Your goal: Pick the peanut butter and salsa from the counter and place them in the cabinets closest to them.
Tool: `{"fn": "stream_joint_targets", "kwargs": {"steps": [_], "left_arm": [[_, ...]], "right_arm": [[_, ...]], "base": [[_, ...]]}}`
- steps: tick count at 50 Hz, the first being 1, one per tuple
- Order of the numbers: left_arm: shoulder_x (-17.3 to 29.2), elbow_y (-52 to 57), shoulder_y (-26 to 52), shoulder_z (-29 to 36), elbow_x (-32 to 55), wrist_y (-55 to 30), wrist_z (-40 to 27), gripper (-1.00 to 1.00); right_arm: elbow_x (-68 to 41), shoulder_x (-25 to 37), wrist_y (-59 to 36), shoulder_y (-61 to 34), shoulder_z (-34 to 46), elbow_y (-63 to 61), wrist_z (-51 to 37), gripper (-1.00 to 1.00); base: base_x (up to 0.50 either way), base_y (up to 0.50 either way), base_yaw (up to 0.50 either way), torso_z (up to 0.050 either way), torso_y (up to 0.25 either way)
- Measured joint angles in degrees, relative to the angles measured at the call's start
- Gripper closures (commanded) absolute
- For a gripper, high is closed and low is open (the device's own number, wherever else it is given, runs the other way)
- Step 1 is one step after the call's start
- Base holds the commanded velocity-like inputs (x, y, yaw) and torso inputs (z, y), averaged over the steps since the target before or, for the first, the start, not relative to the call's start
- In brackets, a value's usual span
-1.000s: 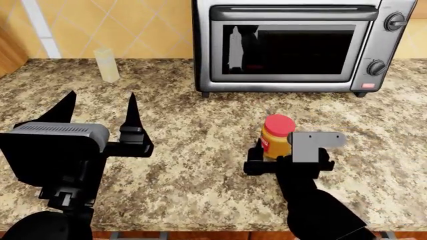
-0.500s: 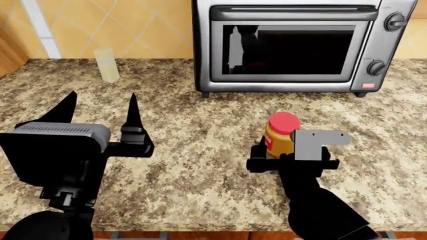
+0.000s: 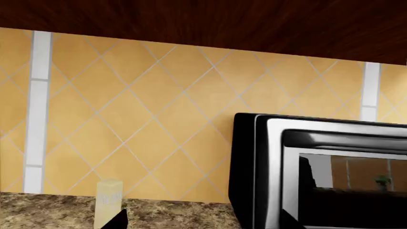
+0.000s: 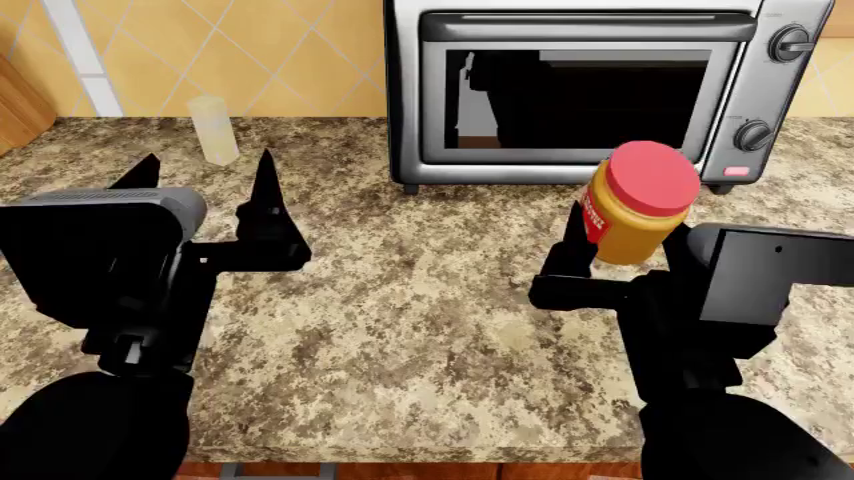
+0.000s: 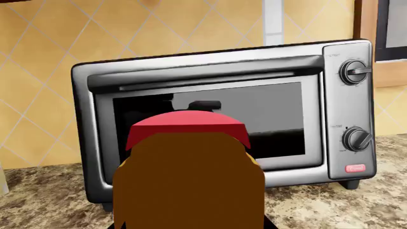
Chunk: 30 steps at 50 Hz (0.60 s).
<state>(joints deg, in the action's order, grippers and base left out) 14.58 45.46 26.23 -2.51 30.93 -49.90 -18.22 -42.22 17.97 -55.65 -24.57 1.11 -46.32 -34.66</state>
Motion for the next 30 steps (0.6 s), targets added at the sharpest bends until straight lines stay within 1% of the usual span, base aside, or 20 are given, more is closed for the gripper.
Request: {"fn": "stream_joint_targets", "kwargs": {"steps": [4, 8, 12, 17, 23, 30], "left_arm": [[-1.6, -3.6, 7.2, 0.4, 0.9, -2.6, -1.8, -1.00], [-3.3, -9.3, 14.9, 1.0, 1.0, -4.4, -3.2, -1.00], [-4.9, -17.1, 22.7, 1.6, 0.4, -5.3, -4.2, -1.00], [-6.6, -29.5, 31.6, 2.3, -0.8, -4.3, -4.2, -1.00], [-8.2, -50.0, 41.2, 3.8, -3.6, 0.8, -2.1, -1.00], [-10.3, -81.3, 51.8, 5.7, -8.0, 13.5, 1.7, -1.00]], "right_arm": [[-8.0, 1.9, -3.1, -3.0, -2.6, -4.4, -5.6, 1.00], [-17.1, 5.8, -3.1, -6.9, -2.7, -7.3, -13.2, 1.00], [-25.0, 10.7, -0.8, -11.5, -0.5, -9.3, -20.7, 1.00], [-32.9, 16.5, 3.3, -17.6, 3.6, -11.0, -28.3, 1.00], [-40.7, 21.1, 6.4, -25.3, 7.1, -11.5, -34.7, 1.00], [-48.3, 23.5, 7.5, -36.1, 10.5, -10.2, -40.1, 1.00]], "base": [[0.00, 0.00, 0.00, 0.000, 0.000], [0.00, 0.00, 0.00, 0.000, 0.000], [0.00, 0.00, 0.00, 0.000, 0.000], [0.00, 0.00, 0.00, 0.000, 0.000], [0.00, 0.00, 0.00, 0.000, 0.000], [0.00, 0.00, 0.00, 0.000, 0.000]]}}
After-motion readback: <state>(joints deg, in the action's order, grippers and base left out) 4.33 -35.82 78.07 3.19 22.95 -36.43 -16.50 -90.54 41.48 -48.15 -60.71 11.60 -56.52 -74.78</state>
